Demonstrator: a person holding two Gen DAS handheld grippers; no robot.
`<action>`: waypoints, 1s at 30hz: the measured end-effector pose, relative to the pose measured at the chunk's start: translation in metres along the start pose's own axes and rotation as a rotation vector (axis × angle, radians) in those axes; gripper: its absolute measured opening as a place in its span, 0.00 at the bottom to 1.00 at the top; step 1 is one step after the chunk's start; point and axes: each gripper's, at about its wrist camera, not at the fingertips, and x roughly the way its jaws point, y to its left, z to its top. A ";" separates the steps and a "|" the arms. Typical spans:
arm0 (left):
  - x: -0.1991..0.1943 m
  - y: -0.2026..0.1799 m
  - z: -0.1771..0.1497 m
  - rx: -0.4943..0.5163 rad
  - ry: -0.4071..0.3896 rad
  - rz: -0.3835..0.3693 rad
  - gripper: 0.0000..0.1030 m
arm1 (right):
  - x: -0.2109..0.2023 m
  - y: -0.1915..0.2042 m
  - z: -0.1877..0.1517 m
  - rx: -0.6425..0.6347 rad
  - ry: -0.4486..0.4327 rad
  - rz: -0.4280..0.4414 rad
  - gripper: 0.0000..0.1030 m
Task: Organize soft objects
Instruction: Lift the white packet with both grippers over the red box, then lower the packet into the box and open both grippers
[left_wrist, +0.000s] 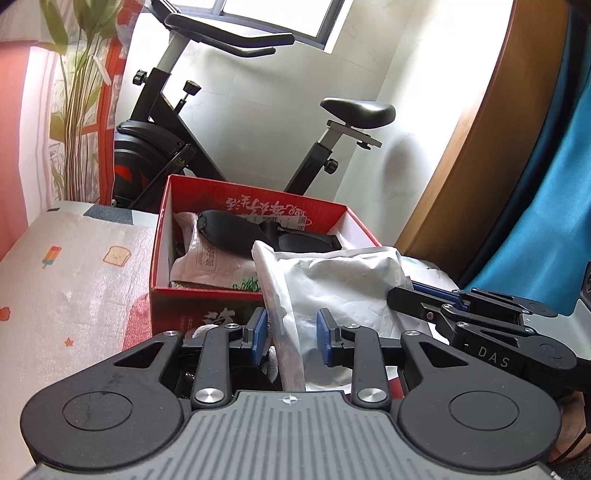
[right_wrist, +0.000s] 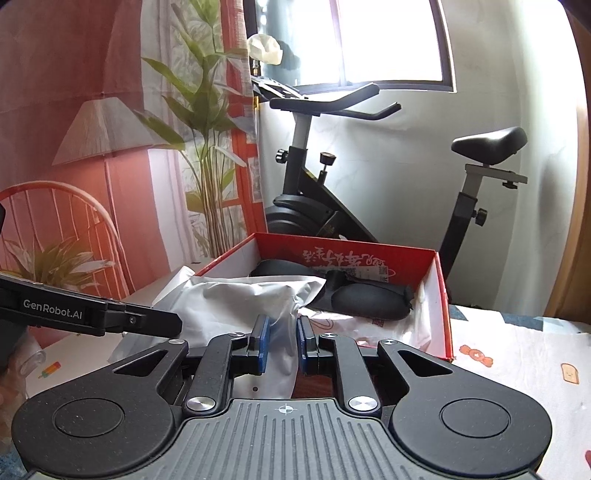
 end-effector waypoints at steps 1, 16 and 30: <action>0.002 0.000 0.003 0.001 -0.001 0.000 0.30 | 0.001 -0.001 0.002 -0.001 -0.003 -0.001 0.14; 0.042 0.005 0.041 0.004 0.013 0.006 0.30 | 0.034 -0.029 0.028 -0.026 -0.008 -0.013 0.14; 0.111 -0.011 0.064 0.061 0.061 0.002 0.25 | 0.102 -0.037 0.039 -0.142 0.113 -0.100 0.04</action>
